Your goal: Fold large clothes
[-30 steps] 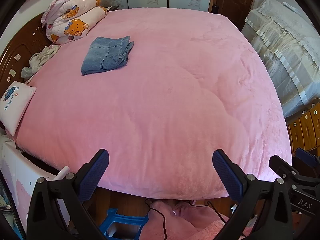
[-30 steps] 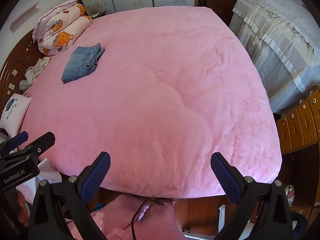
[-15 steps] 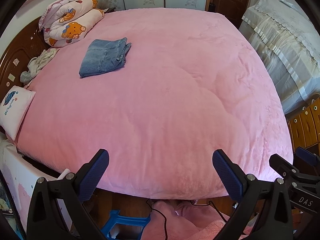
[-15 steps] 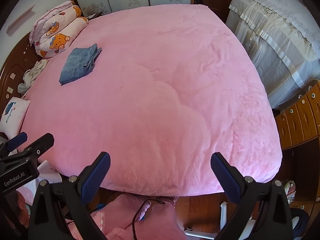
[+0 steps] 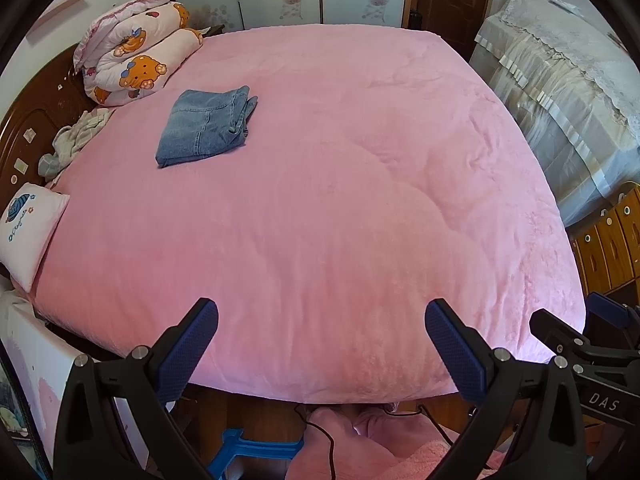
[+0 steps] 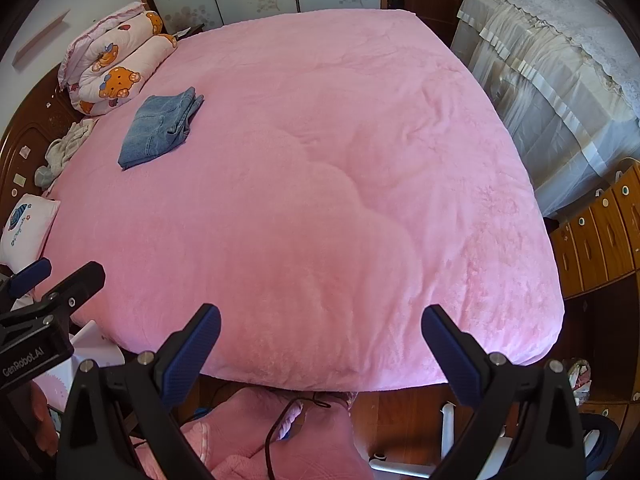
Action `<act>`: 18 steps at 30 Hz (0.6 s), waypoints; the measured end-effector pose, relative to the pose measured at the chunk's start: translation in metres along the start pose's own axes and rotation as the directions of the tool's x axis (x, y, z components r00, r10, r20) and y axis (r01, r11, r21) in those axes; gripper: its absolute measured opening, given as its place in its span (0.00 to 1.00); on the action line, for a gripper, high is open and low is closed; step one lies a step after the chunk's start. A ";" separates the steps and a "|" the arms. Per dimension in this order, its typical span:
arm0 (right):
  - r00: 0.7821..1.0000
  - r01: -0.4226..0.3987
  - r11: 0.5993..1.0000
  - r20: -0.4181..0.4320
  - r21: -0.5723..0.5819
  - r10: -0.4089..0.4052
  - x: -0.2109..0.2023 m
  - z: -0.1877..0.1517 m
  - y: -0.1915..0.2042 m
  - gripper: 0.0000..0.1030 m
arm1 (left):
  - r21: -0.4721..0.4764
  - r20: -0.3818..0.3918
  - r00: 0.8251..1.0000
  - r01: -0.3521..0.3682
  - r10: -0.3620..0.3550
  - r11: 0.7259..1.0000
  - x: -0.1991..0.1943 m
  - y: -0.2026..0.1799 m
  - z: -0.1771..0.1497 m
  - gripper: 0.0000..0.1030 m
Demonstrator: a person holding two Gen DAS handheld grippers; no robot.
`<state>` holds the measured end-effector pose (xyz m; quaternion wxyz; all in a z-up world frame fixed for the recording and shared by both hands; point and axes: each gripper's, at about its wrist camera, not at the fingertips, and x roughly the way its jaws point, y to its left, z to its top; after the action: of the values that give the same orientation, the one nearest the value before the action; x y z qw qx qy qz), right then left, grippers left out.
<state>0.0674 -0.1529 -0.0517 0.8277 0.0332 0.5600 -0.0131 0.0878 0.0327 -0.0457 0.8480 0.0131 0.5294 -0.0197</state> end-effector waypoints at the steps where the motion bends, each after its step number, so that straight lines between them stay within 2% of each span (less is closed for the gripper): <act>1: 1.000 0.001 1.000 0.000 0.001 -0.001 0.000 0.000 0.000 0.98 | -0.002 0.001 1.000 0.000 0.000 1.000 0.000 0.000 0.000 0.99; 18: 1.000 0.005 1.000 -0.001 0.005 -0.005 -0.001 -0.006 0.005 0.98 | -0.005 0.001 1.000 0.009 -0.009 1.000 -0.001 0.005 0.000 0.99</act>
<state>0.0618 -0.1478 -0.0532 0.8272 0.0340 0.5607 -0.0164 0.0878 0.0378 -0.0451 0.8482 0.0087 0.5292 -0.0222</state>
